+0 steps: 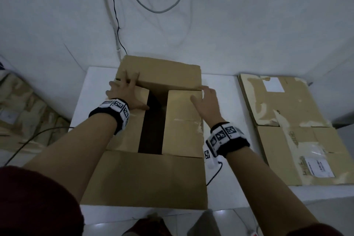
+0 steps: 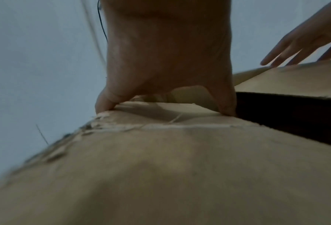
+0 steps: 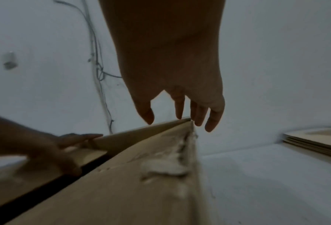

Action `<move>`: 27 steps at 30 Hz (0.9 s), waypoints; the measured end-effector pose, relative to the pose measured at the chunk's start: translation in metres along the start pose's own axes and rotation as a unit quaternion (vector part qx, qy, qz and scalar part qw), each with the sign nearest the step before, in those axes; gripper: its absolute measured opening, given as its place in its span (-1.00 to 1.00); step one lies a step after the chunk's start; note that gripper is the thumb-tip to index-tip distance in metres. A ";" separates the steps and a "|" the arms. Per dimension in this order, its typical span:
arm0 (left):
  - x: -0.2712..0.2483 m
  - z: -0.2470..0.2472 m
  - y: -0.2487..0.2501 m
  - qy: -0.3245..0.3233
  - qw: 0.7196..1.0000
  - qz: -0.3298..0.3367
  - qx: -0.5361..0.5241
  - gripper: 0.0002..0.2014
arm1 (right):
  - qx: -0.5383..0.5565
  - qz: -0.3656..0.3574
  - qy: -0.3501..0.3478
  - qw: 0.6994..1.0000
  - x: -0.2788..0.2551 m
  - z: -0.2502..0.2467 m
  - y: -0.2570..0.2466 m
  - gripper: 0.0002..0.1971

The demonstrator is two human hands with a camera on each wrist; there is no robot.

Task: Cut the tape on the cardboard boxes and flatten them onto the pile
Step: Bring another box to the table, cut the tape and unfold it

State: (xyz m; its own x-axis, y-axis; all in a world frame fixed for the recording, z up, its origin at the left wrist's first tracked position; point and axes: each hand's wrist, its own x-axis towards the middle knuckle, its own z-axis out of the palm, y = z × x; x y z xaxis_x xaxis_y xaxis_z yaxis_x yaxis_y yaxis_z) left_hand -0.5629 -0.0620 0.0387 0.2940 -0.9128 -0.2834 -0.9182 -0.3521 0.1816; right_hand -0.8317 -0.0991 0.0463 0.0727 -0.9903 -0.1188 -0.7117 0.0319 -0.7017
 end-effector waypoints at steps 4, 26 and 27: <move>0.000 -0.007 0.001 -0.008 0.999 -0.010 -0.044 0.15 | -0.151 0.013 -0.052 0.987 0.005 0.023 -0.024 0.05; -0.102 -0.071 -0.147 0.000 0.964 -0.077 -0.255 -0.33 | 0.120 0.010 -0.069 0.990 -0.044 -0.114 0.056 -0.39; -0.106 -0.062 -0.152 -0.023 0.976 -0.103 -0.192 -0.14 | 0.047 0.009 -0.054 0.997 -0.051 -0.113 0.067 -0.24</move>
State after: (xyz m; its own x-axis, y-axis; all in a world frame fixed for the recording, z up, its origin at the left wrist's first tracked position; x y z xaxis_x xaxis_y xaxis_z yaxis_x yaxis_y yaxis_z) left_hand -0.4383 0.0758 0.0996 0.4422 -0.8069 -0.3917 -0.6703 -0.5875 0.4534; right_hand -0.9615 -0.0621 0.0845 0.1393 -0.9693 -0.2024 -0.6456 0.0661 -0.7608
